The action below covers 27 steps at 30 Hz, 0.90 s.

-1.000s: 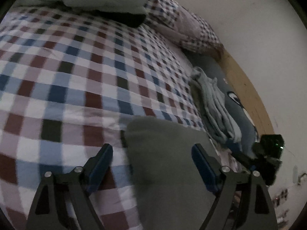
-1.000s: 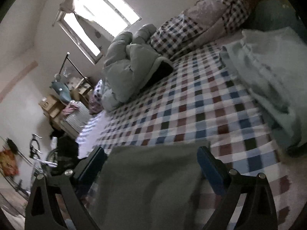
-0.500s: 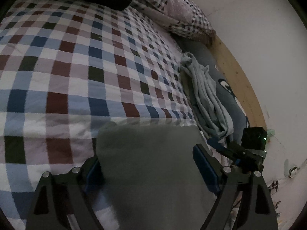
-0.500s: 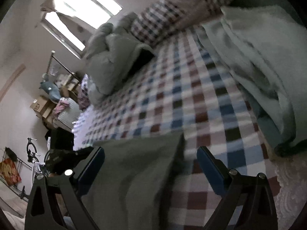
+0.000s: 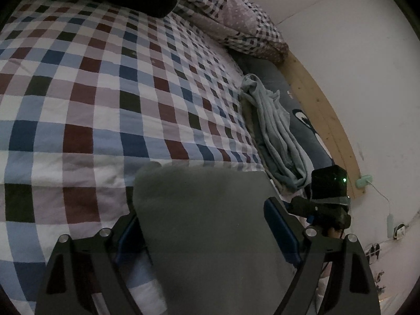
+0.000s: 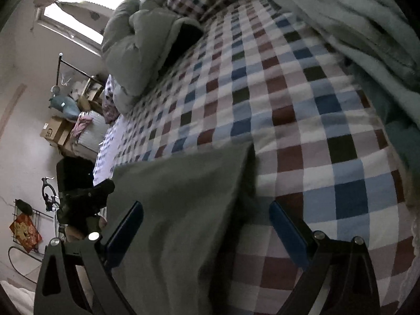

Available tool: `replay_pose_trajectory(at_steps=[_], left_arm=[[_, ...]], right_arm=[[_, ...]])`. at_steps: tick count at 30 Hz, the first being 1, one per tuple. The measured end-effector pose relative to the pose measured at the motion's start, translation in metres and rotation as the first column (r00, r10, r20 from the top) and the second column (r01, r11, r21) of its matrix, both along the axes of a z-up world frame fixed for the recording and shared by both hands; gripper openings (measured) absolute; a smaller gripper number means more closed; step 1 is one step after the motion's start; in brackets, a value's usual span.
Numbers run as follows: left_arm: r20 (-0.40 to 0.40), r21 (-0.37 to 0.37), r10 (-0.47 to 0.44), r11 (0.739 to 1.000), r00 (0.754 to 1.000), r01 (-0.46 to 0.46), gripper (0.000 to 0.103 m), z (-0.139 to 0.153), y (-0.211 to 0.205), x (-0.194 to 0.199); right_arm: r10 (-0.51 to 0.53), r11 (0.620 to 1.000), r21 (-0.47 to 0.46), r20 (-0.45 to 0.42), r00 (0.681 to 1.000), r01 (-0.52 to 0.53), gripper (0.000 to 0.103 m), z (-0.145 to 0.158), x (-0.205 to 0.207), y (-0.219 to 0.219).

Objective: Fold clothes
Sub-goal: 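Open both tools and grasp the folded T-shirt edge from both sides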

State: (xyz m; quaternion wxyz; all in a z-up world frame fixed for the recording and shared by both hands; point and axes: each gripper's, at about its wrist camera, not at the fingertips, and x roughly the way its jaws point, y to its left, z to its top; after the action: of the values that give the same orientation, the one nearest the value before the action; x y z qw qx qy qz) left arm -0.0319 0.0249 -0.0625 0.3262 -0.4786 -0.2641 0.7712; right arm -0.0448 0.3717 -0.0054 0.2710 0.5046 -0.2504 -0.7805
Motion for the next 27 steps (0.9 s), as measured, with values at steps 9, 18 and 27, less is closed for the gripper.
replay_pose_trajectory(at_steps=[9,18,27], left_arm=[[-0.015,-0.006,0.008,1.0,1.0,-0.008,0.089,0.001,0.002,0.002],[-0.013,0.054,0.015,0.998,1.0,-0.014,0.084,0.001,-0.007,0.003],[0.019,0.025,0.063,0.998,0.998,-0.064,0.049,-0.004,-0.016,0.0]], right_arm=[[0.018,1.0,-0.002,0.016,1.0,-0.018,0.101,-0.007,-0.018,-0.024],[0.031,0.997,-0.076,0.012,0.999,-0.03,0.1,-0.01,-0.029,-0.041],[0.014,1.0,-0.022,0.002,1.0,-0.014,0.055,-0.011,-0.029,-0.047]])
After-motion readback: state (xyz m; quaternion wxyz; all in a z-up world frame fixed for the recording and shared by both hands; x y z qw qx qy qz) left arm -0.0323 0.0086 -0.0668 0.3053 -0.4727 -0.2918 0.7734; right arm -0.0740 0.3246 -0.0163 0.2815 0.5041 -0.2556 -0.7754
